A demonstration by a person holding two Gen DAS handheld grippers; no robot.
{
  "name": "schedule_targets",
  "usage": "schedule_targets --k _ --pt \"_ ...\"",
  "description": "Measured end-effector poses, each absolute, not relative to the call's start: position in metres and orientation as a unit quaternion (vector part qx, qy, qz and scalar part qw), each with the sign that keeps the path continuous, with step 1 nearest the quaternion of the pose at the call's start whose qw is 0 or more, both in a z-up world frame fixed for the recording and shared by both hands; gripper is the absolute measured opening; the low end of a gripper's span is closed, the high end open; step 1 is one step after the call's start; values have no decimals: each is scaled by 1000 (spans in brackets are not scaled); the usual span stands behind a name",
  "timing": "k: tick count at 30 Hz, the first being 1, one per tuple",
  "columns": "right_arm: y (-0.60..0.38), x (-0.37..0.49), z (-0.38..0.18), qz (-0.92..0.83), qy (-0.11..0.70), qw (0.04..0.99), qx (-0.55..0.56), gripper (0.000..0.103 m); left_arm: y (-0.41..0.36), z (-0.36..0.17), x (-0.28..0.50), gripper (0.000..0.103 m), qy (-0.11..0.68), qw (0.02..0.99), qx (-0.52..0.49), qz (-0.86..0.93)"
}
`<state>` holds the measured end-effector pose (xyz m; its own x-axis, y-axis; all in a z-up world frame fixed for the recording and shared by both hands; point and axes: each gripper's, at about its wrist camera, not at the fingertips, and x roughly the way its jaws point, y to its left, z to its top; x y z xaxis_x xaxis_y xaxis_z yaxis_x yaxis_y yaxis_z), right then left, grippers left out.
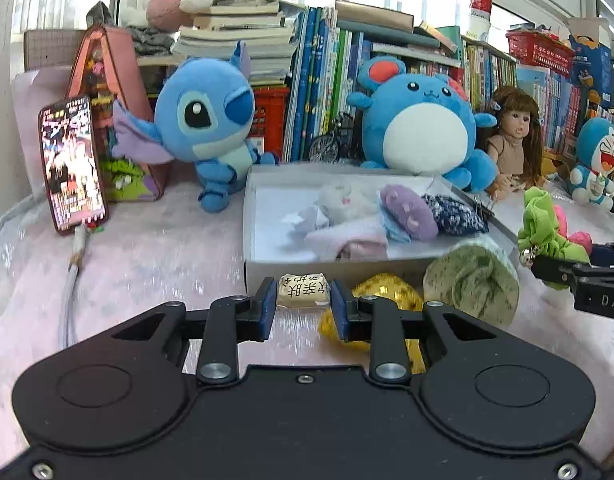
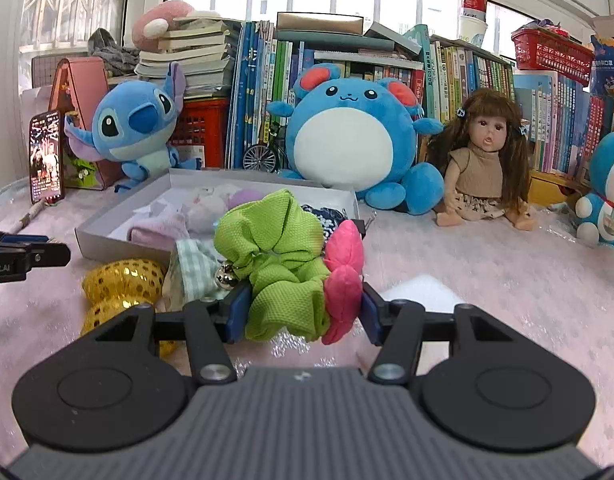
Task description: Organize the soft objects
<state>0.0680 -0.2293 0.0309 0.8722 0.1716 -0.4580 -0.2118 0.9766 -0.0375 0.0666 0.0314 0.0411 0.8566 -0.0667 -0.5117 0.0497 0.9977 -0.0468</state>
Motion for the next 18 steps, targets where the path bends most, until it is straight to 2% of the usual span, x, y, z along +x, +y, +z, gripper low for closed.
schedule_targets --k 18 --pt "-220 119 52 119 236 964 -21 59 26 65 140 28 269 962 -36 -28"
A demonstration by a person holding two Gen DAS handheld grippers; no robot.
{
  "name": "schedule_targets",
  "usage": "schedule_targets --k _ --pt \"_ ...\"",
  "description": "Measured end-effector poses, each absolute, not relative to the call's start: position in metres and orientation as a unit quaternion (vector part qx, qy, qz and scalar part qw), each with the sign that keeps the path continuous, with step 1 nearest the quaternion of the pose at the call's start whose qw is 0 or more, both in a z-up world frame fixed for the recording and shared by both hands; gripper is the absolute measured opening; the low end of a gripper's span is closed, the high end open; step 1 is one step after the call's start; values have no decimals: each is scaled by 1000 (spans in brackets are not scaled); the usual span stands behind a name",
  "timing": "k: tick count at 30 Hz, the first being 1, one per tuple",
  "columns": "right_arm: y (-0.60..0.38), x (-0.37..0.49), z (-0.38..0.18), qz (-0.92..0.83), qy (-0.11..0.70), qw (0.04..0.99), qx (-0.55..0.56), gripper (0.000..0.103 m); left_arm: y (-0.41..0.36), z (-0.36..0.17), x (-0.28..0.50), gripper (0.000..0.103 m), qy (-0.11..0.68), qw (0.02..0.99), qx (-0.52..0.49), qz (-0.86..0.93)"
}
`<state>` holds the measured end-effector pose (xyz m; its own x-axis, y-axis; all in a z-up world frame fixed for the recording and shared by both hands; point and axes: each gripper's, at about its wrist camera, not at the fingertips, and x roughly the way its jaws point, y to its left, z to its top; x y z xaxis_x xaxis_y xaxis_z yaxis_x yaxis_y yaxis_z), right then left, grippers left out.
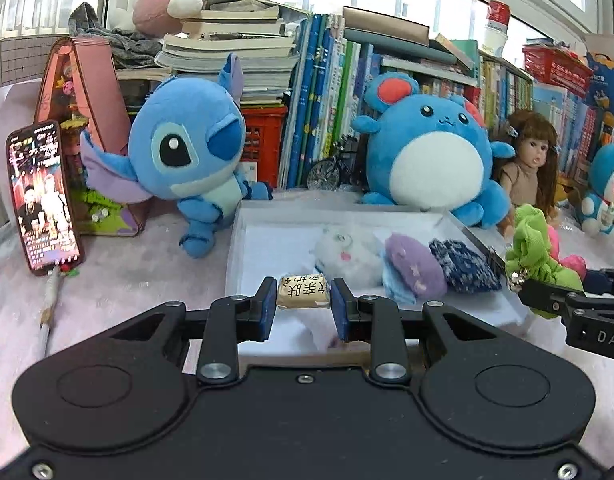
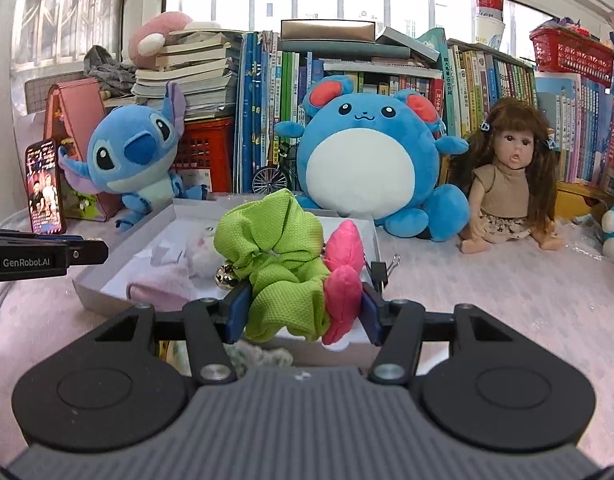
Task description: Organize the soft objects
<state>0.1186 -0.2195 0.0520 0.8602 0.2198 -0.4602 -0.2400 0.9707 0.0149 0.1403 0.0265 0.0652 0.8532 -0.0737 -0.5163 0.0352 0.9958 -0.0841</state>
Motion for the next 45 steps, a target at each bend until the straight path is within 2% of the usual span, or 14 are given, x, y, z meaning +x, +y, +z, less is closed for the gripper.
schedule_targets --k 11,21,31,45 --pt "-215 175 67 127 261 957 1 59 34 74 215 28 264 963 -55 -28" --pt "-188 243 74 150 308 940 -2 60 25 62 292 28 316 948 -44 -11" --pt "-177 277 47 139 349 927 11 60 28 36 310 28 341 939 -33 1" --pt "-183 288 33 122 356 926 29 63 26 10 317 29 361 933 -14 2"
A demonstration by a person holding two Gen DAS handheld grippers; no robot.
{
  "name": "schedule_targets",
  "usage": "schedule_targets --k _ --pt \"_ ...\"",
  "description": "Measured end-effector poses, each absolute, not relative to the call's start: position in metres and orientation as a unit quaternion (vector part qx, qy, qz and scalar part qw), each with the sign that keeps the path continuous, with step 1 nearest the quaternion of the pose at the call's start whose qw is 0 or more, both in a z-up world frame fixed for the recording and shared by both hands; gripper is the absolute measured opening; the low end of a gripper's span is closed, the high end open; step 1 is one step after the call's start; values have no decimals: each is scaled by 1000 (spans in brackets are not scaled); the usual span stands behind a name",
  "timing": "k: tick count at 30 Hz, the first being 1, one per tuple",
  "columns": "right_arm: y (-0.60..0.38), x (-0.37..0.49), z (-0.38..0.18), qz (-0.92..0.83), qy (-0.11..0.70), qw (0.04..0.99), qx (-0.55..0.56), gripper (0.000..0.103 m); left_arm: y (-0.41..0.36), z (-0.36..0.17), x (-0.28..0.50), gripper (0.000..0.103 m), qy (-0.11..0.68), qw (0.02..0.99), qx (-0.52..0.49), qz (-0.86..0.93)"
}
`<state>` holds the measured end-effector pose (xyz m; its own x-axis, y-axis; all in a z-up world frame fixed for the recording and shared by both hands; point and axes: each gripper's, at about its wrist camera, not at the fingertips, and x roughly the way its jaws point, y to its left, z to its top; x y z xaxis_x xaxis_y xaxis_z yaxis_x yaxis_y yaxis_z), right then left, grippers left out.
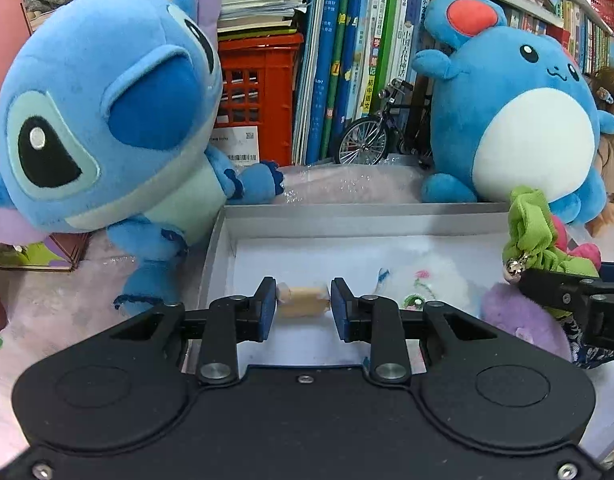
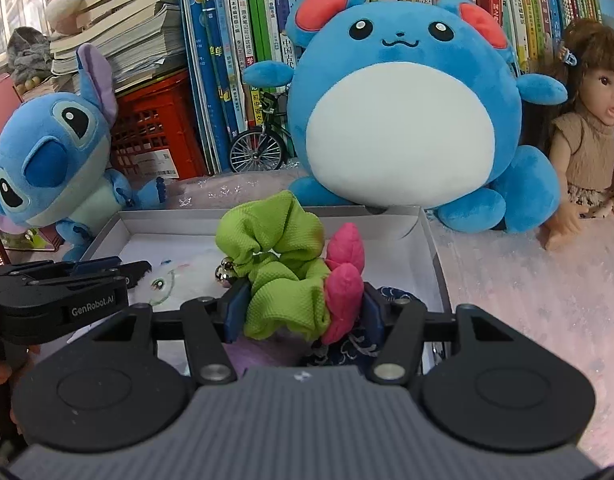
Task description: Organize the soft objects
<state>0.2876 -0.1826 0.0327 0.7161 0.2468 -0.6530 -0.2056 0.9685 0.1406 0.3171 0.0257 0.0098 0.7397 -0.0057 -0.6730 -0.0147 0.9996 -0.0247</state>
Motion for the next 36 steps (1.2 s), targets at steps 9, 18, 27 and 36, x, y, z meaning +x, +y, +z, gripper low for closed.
schedule_targets --k 9,18,27,36 --pt "-184 288 31 125 354 926 36 64 25 5 321 29 377 926 -11 4" --pt "-184 286 31 126 351 927 36 71 24 7 321 40 374 927 -12 6" --pt "-188 272 40 138 335 932 32 84 28 25 308 77 338 941 -20 12" --pt "-196 240 56 156 297 942 16 89 27 42 279 82 333 943 -25 -1"
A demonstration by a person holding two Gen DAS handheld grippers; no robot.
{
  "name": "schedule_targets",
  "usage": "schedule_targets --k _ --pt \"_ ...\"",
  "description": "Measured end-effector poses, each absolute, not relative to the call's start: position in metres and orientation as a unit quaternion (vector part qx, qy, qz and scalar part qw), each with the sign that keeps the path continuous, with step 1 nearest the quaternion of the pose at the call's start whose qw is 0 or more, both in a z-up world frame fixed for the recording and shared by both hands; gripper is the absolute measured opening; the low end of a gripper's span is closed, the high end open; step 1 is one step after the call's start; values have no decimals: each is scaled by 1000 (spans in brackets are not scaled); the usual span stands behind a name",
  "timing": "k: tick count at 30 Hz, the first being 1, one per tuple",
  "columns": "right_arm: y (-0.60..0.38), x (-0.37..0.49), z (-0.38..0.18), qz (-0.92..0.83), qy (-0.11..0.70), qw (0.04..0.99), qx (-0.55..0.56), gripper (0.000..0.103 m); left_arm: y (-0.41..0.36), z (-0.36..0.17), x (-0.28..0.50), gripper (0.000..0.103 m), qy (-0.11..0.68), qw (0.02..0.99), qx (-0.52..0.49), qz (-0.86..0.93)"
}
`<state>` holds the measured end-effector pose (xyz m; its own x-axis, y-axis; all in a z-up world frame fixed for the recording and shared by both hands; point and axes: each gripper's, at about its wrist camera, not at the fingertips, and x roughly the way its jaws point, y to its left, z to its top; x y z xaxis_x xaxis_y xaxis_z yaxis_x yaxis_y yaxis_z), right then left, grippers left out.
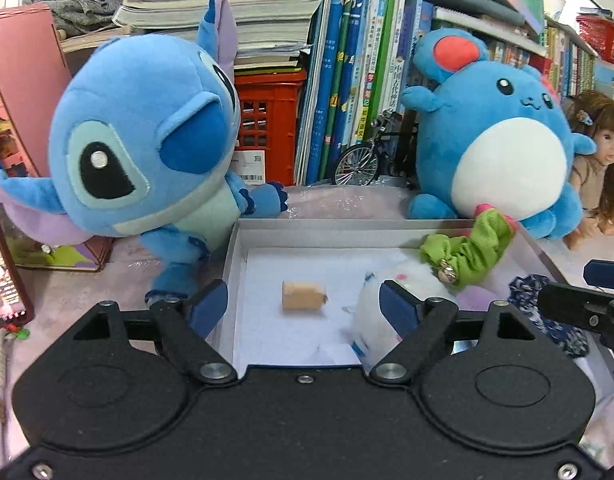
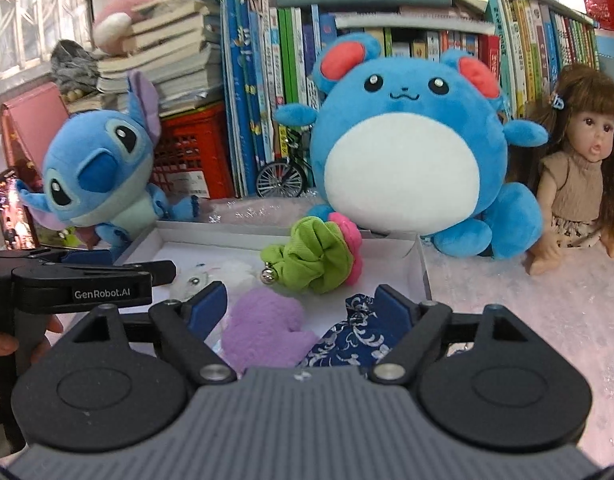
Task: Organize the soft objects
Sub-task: 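Open the left tool to drop the packet while the right tool releases the scrunchie into the box, then move the left tool to the gold sequin hearts while the right tool approaches the white foam block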
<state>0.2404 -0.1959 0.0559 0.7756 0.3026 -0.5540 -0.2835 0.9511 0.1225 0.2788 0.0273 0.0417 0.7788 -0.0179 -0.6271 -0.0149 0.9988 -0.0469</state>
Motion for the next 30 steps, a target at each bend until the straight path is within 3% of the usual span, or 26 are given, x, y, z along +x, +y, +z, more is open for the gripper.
schedule_targets --k 16,30 --pt "-222 161 74 170 214 962 -8 102 16 72 191 88 270 963 -7 -21" --pt "-242 116 61 151 193 969 -36 103 0 64 121 89 254 965 -11 -63"
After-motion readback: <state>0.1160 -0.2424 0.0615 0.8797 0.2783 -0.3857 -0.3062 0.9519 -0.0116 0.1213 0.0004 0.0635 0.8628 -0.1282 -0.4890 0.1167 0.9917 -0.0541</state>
